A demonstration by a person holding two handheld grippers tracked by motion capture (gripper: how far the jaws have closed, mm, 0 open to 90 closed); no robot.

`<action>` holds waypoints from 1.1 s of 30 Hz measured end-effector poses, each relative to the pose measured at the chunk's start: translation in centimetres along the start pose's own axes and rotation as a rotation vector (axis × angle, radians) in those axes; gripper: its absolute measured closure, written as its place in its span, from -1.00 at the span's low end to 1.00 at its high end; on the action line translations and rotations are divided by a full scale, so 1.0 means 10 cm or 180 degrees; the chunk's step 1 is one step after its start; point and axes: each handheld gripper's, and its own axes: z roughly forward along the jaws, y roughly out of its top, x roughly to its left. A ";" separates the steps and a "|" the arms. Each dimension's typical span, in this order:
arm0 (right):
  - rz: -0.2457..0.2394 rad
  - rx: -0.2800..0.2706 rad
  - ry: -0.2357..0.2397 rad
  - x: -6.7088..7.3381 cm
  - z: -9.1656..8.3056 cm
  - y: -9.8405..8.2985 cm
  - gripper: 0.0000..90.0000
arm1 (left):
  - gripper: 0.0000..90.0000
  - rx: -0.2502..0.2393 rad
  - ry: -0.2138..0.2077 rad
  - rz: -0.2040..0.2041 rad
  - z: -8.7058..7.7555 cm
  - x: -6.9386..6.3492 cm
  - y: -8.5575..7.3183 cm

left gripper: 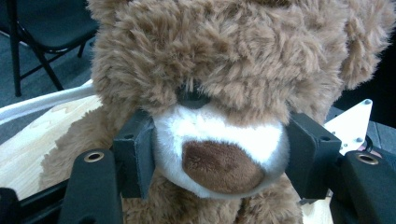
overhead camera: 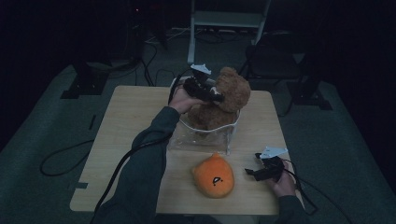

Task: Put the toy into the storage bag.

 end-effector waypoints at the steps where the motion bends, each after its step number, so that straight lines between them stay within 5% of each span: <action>1: -0.0001 -0.0001 0.0000 0.00 0.00 0.00 -0.74 | -0.21 -0.0002 -0.0001 0.0011 0.00 0.00 0.00; 9: 0.0001 0.0000 0.0001 0.00 0.00 0.00 -0.74 | -0.30 -0.0120 0.0055 0.0042 0.01 -0.02 0.00; 28: 0.0001 0.0000 0.0000 0.00 0.00 0.00 -0.74 | -0.44 -0.0393 -0.0014 -0.0106 -0.06 0.04 0.00; 33: -0.0001 -0.0001 0.0000 0.00 0.00 0.00 -0.74 | -0.42 -0.0235 -0.0029 -0.0033 0.00 0.02 -0.01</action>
